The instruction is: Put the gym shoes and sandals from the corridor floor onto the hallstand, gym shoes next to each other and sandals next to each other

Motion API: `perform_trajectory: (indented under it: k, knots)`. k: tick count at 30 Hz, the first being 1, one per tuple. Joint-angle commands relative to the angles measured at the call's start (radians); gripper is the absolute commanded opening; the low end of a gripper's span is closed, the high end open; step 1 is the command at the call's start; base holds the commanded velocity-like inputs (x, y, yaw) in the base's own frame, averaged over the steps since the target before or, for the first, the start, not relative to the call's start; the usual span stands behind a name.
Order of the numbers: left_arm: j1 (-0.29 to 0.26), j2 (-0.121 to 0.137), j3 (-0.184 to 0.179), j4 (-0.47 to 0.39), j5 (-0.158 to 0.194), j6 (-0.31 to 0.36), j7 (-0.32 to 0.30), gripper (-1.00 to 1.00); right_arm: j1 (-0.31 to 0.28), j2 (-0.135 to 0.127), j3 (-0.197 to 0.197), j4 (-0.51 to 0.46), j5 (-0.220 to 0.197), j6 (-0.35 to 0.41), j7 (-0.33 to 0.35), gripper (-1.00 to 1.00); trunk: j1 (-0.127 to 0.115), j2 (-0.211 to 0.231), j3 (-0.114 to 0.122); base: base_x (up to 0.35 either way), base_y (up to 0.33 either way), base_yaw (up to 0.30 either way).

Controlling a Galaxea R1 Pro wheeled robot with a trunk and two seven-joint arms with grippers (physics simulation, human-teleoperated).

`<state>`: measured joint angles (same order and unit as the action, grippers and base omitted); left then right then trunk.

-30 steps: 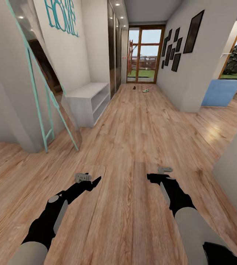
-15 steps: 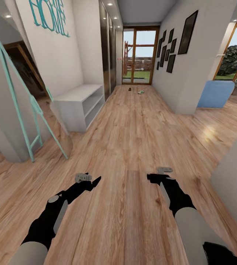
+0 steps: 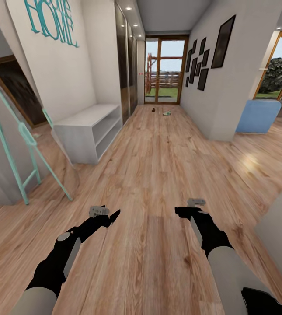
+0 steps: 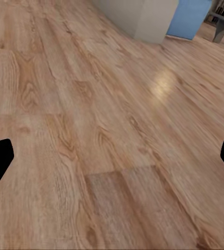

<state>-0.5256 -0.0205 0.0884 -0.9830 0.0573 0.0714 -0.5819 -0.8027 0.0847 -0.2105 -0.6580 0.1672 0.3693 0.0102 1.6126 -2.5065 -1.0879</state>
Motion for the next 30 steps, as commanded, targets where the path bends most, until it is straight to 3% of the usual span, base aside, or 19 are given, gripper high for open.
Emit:
perform_trajectory:
  k: [1, 12, 30]
  knots:
    - [-0.001, -0.001, 0.004, 0.0, 0.006, 0.007, -0.007, 1.0, 0.0, 0.001, -0.004, -0.002, 0.009, 0.005, 0.002, 1.0, 0.0, 0.0, 0.001, 0.338, -0.107, 0.0]
    - [-0.001, -0.001, 0.004, 0.0, 0.007, 0.007, -0.007, 1.0, 0.0, 0.001, -0.004, -0.002, 0.009, 0.005, 0.002, 1.0, 0.0, 0.0, 0.015, 0.34, -0.093, 0.0]
    - [-0.001, -0.001, 0.004, 0.0, 0.007, 0.007, -0.007, 1.0, 0.0, 0.001, -0.004, 0.001, 0.009, 0.005, 0.001, 1.0, 0.0, 0.0, 0.016, 0.341, -0.086, 0.0]
